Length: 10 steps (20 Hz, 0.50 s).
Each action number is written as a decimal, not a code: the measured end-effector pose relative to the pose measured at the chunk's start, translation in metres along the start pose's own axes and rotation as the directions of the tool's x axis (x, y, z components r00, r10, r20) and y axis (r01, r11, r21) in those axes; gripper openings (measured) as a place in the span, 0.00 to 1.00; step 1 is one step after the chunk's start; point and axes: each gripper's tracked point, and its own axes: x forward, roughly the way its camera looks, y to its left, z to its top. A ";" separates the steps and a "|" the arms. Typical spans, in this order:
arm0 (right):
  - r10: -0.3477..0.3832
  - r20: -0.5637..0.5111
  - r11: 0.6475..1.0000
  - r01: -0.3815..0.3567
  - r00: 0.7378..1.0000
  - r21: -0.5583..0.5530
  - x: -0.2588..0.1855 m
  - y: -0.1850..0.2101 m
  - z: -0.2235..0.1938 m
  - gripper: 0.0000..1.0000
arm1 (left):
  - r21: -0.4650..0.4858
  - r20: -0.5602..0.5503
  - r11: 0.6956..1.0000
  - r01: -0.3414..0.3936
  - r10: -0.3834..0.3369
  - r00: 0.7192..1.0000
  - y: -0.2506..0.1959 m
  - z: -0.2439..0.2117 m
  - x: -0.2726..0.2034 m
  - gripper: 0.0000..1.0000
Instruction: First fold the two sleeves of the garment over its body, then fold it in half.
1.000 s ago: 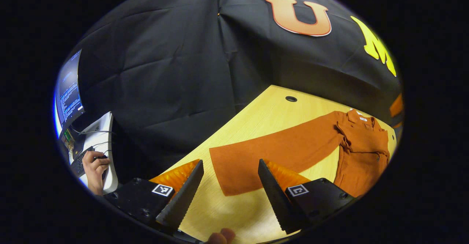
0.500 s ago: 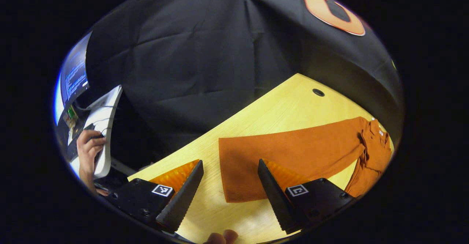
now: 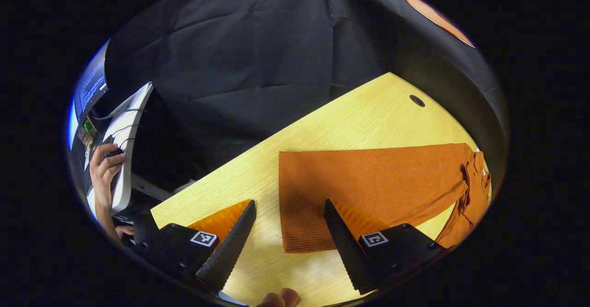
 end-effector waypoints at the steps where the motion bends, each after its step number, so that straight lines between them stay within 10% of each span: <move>1: 0.000 -0.006 1.000 0.000 1.000 0.002 0.001 0.000 -0.001 0.97 | 0.000 -0.016 1.000 -0.001 0.001 1.000 0.000 -0.001 0.000 0.97; 10: 0.042 -0.059 0.999 -0.043 0.997 -0.014 0.009 0.014 -0.021 0.97 | -0.017 -0.264 1.000 -0.007 0.003 0.964 -0.002 0.005 0.009 0.98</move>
